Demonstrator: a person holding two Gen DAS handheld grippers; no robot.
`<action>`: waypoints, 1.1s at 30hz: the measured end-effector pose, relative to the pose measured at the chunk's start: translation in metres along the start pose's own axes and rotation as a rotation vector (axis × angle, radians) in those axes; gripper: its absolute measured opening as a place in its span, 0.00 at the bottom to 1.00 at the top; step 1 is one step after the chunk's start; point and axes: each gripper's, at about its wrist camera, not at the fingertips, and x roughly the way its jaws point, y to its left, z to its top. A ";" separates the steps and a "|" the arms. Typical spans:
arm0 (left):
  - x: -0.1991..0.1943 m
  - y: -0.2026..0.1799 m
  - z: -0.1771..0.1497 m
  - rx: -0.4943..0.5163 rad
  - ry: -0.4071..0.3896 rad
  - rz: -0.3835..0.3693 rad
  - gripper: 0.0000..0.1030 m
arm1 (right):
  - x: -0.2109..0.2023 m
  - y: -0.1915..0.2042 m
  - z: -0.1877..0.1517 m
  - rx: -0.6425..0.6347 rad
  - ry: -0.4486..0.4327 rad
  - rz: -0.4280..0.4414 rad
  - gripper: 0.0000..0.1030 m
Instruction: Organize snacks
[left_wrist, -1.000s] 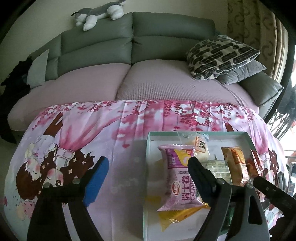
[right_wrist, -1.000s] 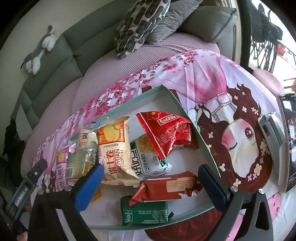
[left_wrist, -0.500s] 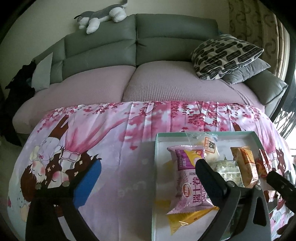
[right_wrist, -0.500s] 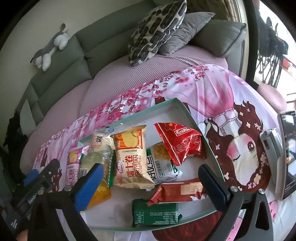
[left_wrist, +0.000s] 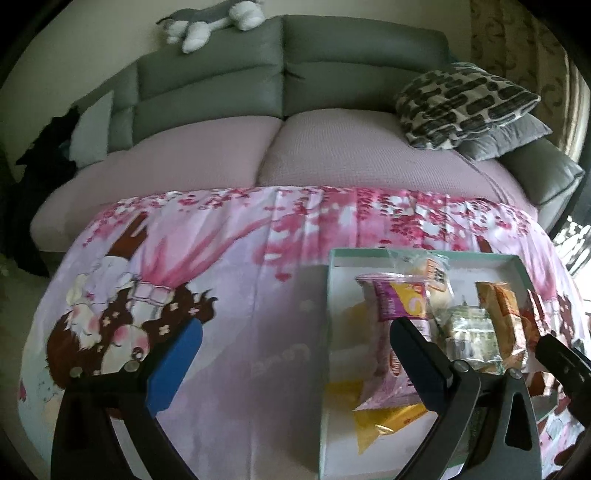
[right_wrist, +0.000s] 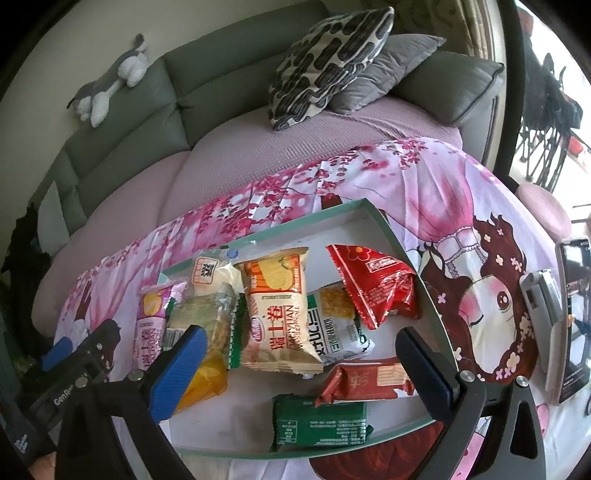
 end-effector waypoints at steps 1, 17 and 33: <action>-0.001 0.000 0.000 -0.011 0.003 0.019 0.98 | 0.000 0.002 0.000 -0.006 0.001 0.002 1.00; -0.012 0.010 -0.015 -0.017 0.044 0.169 0.98 | -0.020 0.022 -0.012 -0.065 -0.018 0.044 1.00; -0.013 0.046 -0.055 -0.069 0.119 0.181 0.98 | -0.019 0.041 -0.054 -0.144 0.046 0.026 1.00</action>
